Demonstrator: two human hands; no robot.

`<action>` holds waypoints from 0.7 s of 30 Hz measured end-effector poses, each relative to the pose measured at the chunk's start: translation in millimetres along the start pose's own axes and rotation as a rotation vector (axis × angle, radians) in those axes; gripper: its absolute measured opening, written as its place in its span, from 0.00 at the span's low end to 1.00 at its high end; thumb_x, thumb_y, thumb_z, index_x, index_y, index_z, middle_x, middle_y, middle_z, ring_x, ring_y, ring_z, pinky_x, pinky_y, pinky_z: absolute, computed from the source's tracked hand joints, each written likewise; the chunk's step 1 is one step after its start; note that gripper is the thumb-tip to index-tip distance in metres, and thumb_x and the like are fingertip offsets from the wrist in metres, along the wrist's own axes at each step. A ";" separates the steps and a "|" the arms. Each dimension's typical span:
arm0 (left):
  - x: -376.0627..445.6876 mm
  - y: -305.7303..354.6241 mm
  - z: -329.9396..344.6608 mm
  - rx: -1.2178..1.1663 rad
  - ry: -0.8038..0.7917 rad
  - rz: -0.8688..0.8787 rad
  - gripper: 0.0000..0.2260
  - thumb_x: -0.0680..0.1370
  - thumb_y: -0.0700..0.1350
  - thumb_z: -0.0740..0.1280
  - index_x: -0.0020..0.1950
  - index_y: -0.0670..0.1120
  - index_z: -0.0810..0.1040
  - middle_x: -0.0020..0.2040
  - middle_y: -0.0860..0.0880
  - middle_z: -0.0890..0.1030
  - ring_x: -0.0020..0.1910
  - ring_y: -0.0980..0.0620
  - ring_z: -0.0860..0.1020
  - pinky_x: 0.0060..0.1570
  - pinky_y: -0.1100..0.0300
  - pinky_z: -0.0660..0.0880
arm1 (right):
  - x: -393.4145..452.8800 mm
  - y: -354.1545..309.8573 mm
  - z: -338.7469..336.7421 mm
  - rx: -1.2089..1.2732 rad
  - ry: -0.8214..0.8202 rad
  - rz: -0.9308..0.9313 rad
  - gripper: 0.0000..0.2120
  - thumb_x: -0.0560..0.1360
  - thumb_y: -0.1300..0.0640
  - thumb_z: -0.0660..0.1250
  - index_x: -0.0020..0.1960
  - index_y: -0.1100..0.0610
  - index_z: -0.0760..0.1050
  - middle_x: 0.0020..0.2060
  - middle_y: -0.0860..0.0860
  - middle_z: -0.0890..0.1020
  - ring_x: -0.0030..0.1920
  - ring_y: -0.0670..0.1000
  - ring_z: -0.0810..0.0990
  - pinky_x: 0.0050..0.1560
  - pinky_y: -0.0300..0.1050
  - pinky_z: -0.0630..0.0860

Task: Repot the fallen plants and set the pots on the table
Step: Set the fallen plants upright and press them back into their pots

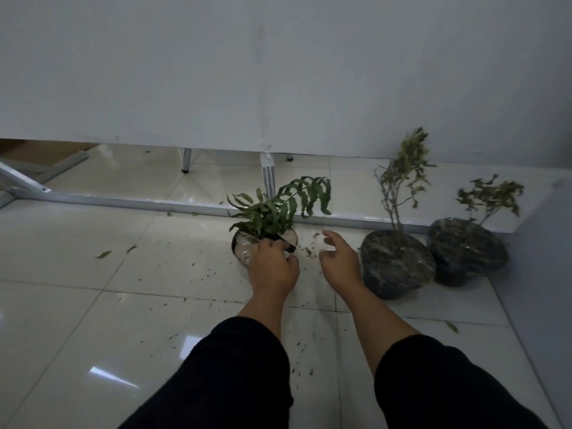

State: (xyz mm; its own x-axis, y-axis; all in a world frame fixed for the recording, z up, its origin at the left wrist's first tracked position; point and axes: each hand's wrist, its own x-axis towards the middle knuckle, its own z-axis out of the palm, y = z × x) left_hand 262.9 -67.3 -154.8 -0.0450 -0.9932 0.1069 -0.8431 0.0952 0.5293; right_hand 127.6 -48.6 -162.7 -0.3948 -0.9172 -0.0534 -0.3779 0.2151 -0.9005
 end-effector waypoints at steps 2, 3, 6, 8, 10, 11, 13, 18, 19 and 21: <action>-2.5 23.7 7.8 -0.043 -0.022 0.044 0.16 0.76 0.48 0.63 0.62 0.48 0.77 0.61 0.44 0.75 0.63 0.44 0.68 0.59 0.50 0.72 | 0.8 -3.0 -21.5 0.057 0.061 0.012 0.22 0.77 0.62 0.60 0.69 0.50 0.68 0.64 0.52 0.76 0.45 0.50 0.78 0.42 0.45 0.75; -4.2 37.2 12.5 -0.058 -0.033 0.079 0.15 0.76 0.48 0.64 0.62 0.48 0.77 0.60 0.44 0.75 0.63 0.44 0.69 0.59 0.51 0.72 | 1.4 -5.2 -33.4 0.084 0.098 0.019 0.22 0.77 0.63 0.61 0.69 0.49 0.67 0.63 0.51 0.76 0.43 0.49 0.78 0.41 0.44 0.75; -10.4 78.7 27.5 -0.128 -0.068 0.166 0.15 0.76 0.48 0.64 0.62 0.49 0.76 0.59 0.46 0.76 0.62 0.45 0.70 0.59 0.51 0.72 | 2.0 -8.1 -71.3 0.094 0.189 -0.002 0.23 0.76 0.65 0.60 0.69 0.51 0.68 0.61 0.51 0.76 0.40 0.43 0.76 0.39 0.37 0.74; -15.2 106.8 38.0 -0.175 -0.089 0.185 0.14 0.76 0.48 0.64 0.61 0.49 0.76 0.59 0.47 0.76 0.61 0.46 0.71 0.57 0.51 0.73 | 1.4 -3.7 -100.0 0.057 0.250 -0.013 0.23 0.76 0.65 0.60 0.69 0.51 0.68 0.61 0.50 0.76 0.44 0.44 0.77 0.42 0.31 0.74; -19.2 132.3 48.8 -0.223 -0.111 0.200 0.14 0.76 0.47 0.64 0.61 0.49 0.76 0.59 0.47 0.77 0.61 0.46 0.72 0.57 0.51 0.74 | 0.4 5.4 -127.1 -0.004 0.300 0.002 0.22 0.77 0.63 0.60 0.69 0.50 0.68 0.63 0.52 0.76 0.50 0.49 0.78 0.51 0.41 0.77; -22.2 146.3 55.5 -0.249 -0.133 0.212 0.15 0.75 0.46 0.64 0.62 0.49 0.76 0.59 0.47 0.77 0.60 0.46 0.73 0.57 0.51 0.74 | 0.7 12.7 -141.9 -0.033 0.319 0.017 0.22 0.77 0.62 0.61 0.69 0.50 0.68 0.63 0.52 0.76 0.51 0.51 0.78 0.52 0.44 0.76; -28.2 168.9 66.4 -0.308 -0.180 0.235 0.17 0.75 0.45 0.65 0.64 0.49 0.73 0.60 0.47 0.77 0.60 0.46 0.74 0.58 0.51 0.75 | 0.5 26.4 -166.8 -0.061 0.352 0.065 0.22 0.77 0.62 0.61 0.69 0.51 0.69 0.64 0.53 0.76 0.55 0.53 0.78 0.54 0.44 0.73; -41.5 215.3 99.7 -0.471 -0.347 0.278 0.21 0.76 0.41 0.63 0.69 0.46 0.68 0.61 0.43 0.76 0.61 0.45 0.74 0.62 0.52 0.73 | 0.7 64.6 -216.8 -0.120 0.472 0.173 0.21 0.74 0.62 0.61 0.66 0.52 0.72 0.62 0.55 0.78 0.62 0.58 0.76 0.61 0.50 0.74; -42.8 224.1 107.2 -0.476 -0.372 0.283 0.21 0.77 0.41 0.63 0.70 0.45 0.67 0.63 0.42 0.75 0.62 0.44 0.74 0.63 0.52 0.72 | 2.0 71.7 -224.3 -0.136 0.492 0.192 0.21 0.74 0.62 0.61 0.66 0.53 0.72 0.63 0.56 0.77 0.62 0.59 0.76 0.61 0.50 0.74; -42.0 241.0 122.2 -0.448 -0.414 0.286 0.22 0.78 0.41 0.62 0.72 0.45 0.65 0.67 0.42 0.72 0.67 0.44 0.70 0.67 0.52 0.69 | 7.1 84.1 -237.0 -0.184 0.517 0.215 0.23 0.73 0.62 0.62 0.67 0.54 0.72 0.63 0.57 0.76 0.62 0.60 0.75 0.62 0.50 0.74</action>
State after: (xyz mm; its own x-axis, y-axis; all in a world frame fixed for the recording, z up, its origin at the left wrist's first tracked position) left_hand -3.8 -10.8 -134.6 -0.5105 -0.8598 0.0106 -0.4678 0.2881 0.8356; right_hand -105.4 42.5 -136.5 -0.8184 -0.5737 0.0323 -0.3646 0.4750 -0.8009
